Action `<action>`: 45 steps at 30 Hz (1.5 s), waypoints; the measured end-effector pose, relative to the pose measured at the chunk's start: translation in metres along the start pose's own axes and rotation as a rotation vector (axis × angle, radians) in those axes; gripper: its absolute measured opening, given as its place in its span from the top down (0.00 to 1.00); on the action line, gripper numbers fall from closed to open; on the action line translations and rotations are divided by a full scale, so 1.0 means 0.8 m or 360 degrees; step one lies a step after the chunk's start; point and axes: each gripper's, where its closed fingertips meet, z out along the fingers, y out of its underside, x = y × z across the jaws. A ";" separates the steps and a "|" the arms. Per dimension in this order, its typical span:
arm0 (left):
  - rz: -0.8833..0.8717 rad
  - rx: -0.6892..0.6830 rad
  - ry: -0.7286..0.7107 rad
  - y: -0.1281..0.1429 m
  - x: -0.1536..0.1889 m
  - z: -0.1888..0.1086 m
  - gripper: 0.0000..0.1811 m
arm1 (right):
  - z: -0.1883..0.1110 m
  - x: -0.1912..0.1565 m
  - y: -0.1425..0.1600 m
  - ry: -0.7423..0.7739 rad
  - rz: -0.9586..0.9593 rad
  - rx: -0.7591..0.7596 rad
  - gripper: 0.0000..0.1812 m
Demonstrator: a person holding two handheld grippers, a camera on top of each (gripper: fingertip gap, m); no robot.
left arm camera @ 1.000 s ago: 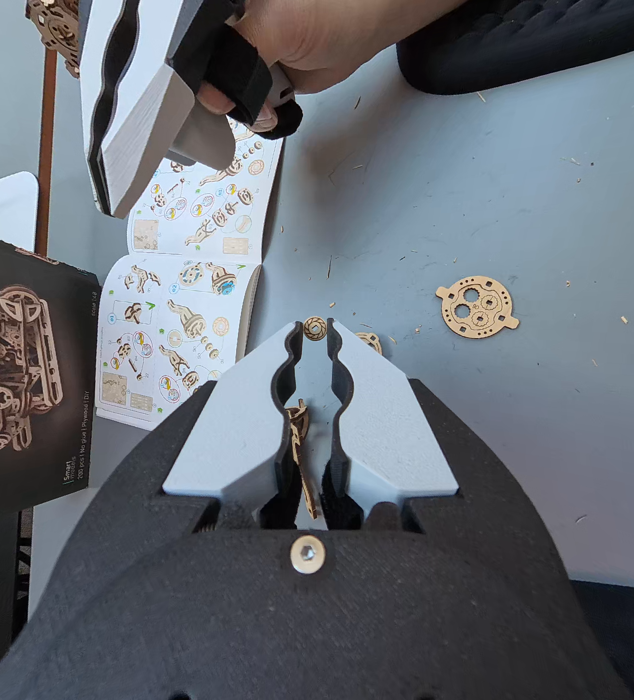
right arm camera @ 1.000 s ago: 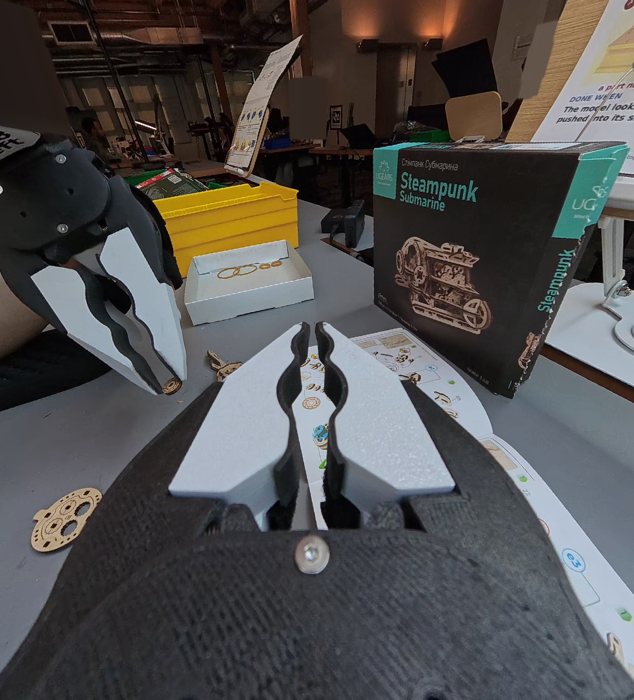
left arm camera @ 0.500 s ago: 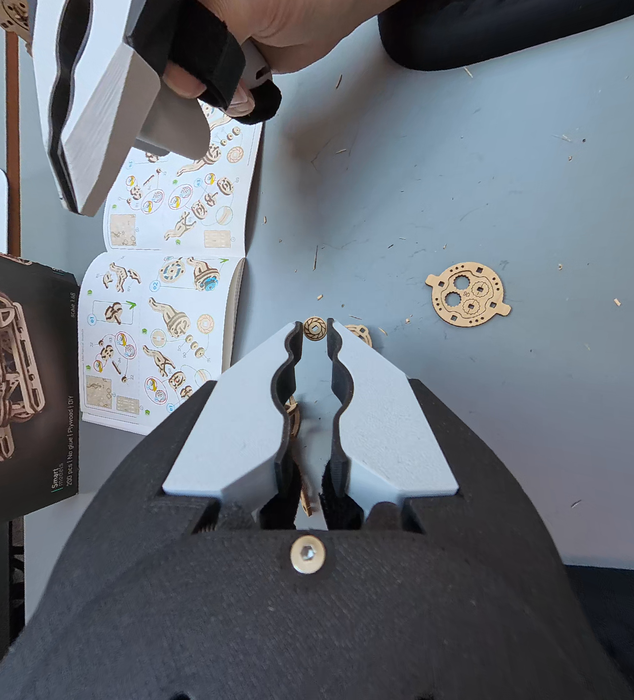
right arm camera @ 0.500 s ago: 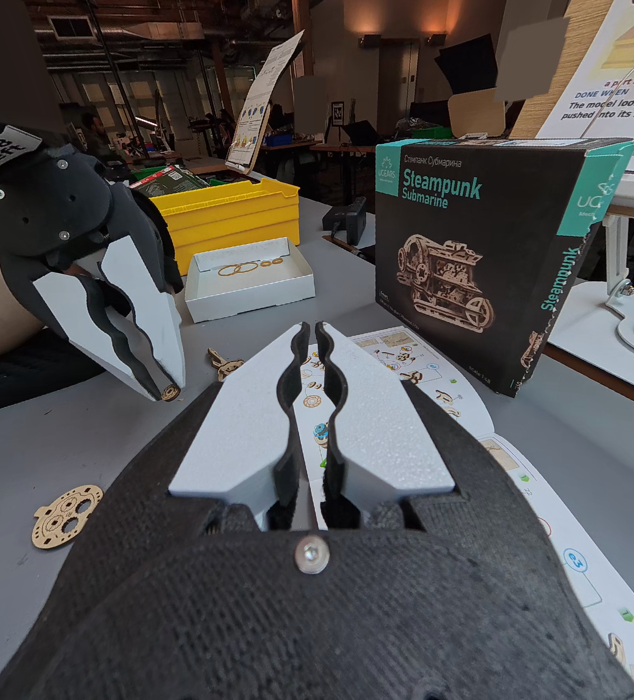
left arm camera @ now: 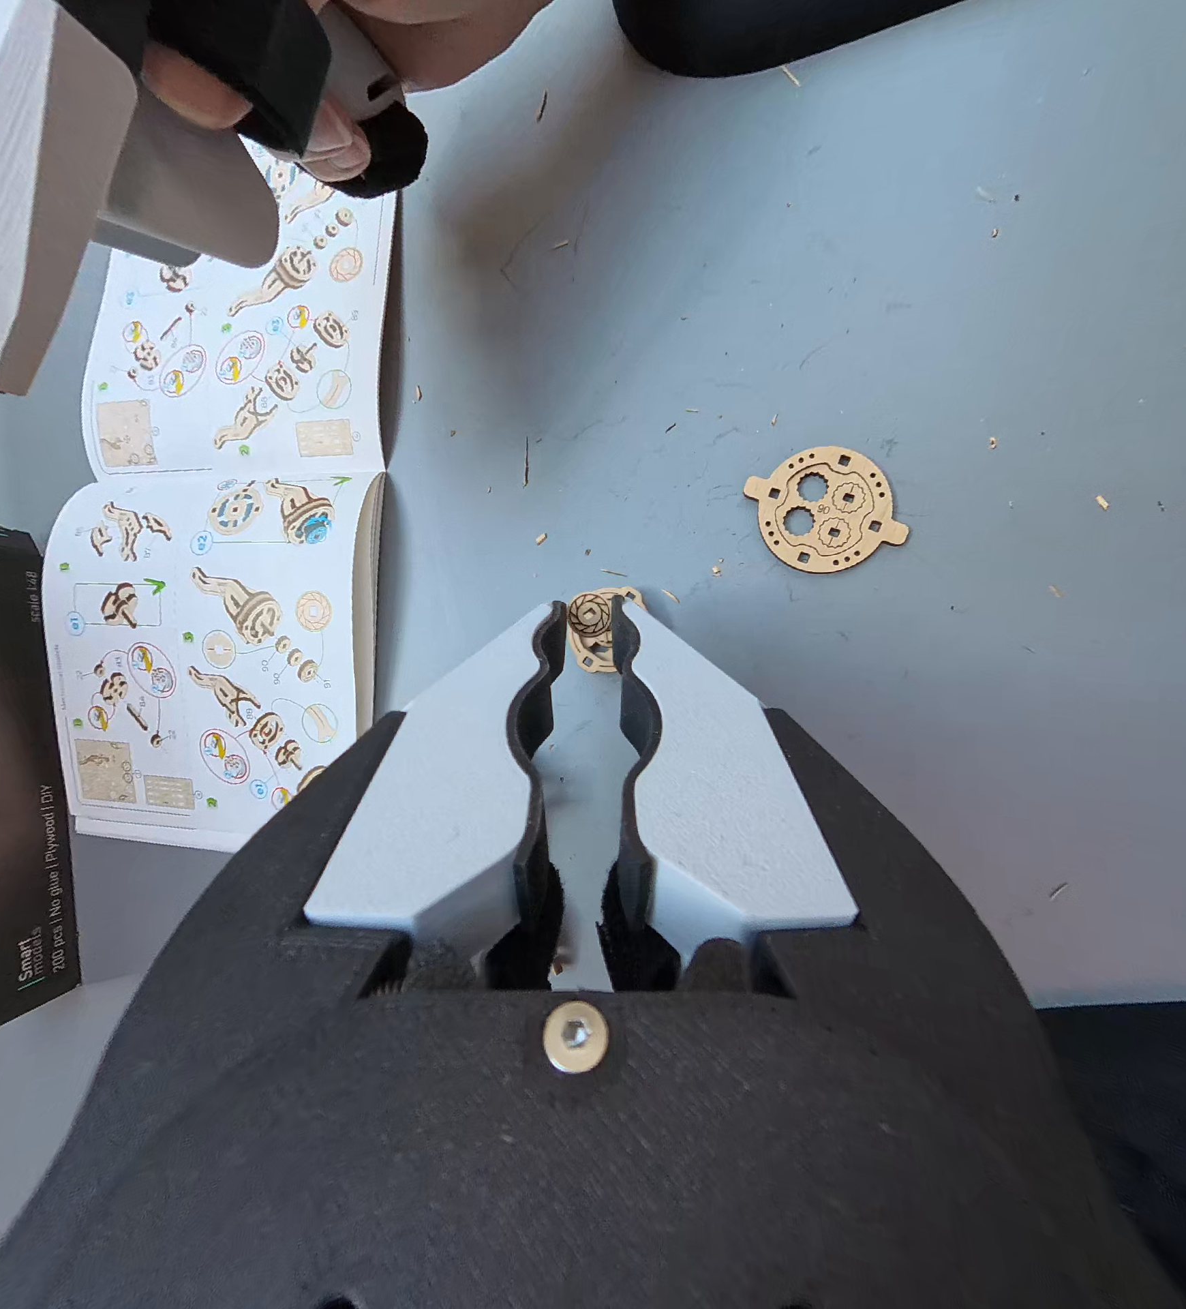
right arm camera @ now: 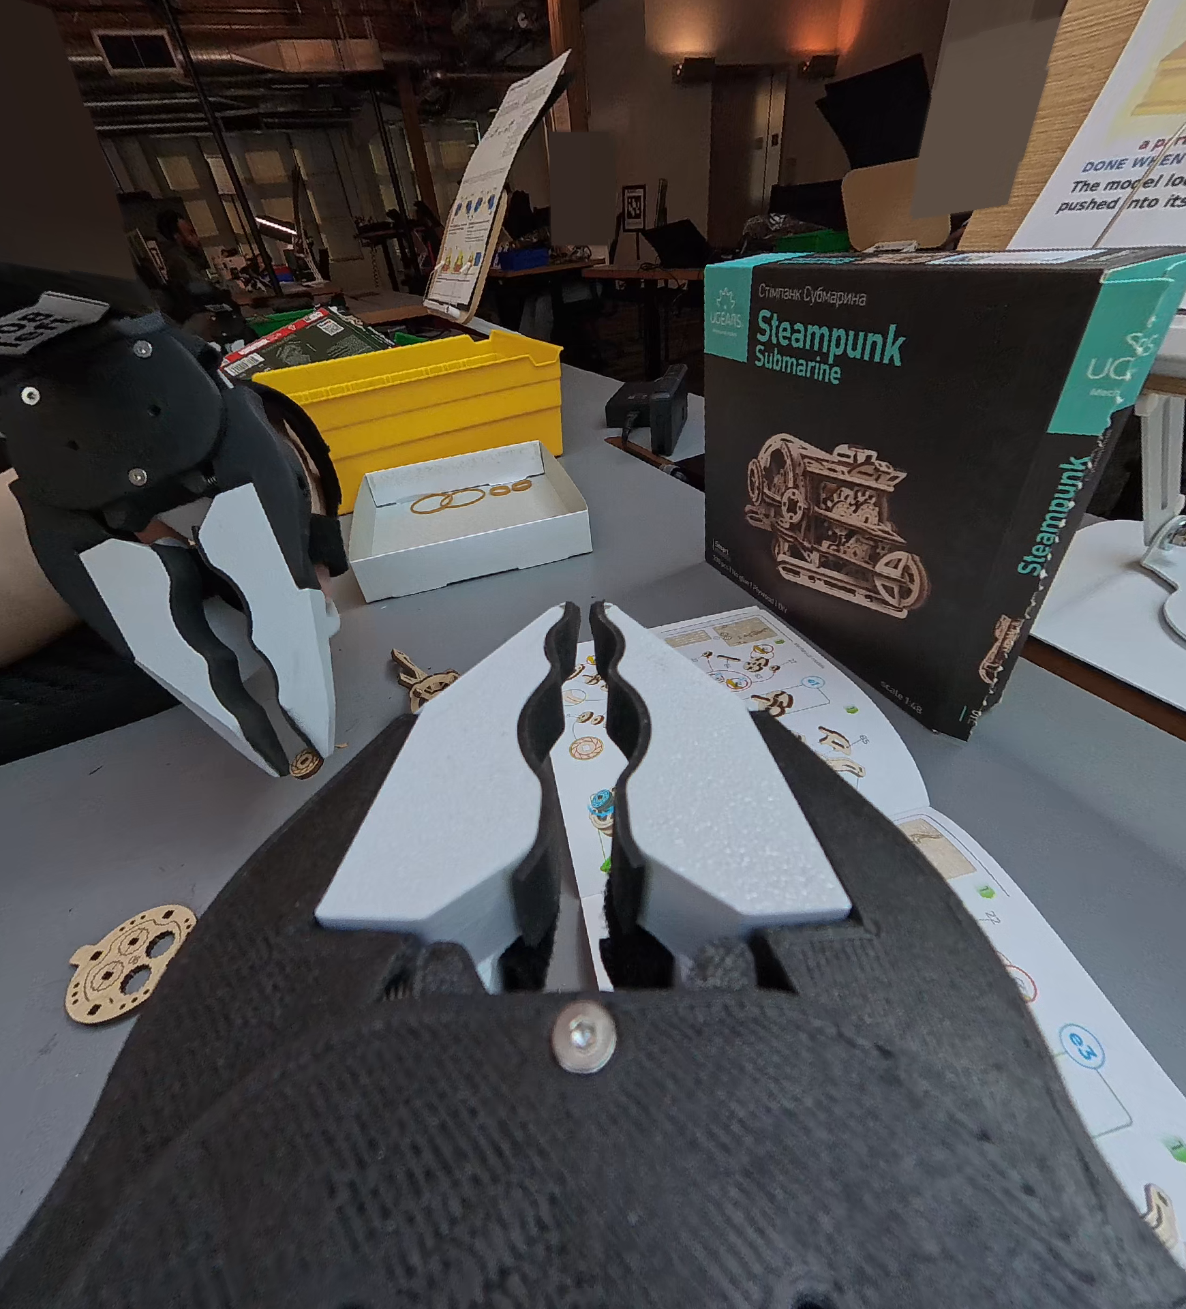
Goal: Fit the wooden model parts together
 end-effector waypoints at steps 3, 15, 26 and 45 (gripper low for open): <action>0.0048 0.0045 0.0079 0.002 0.009 0.003 0.94 | 0.000 0.000 0.000 0.0000 -0.0003 0.0000 0.98; 0.0425 0.0011 0.0417 0.000 0.015 -0.002 0.94 | -0.002 0.003 0.001 0.0017 -0.0009 -0.0010 0.99; 0.0621 -0.0041 0.0594 0.012 0.012 0.006 0.94 | -0.002 0.004 0.002 0.0006 0.0015 -0.0008 0.98; 0.0651 -0.0001 0.0731 0.015 0.013 0.017 0.94 | -0.001 -0.001 0.003 -0.0019 0.0014 -0.0014 0.98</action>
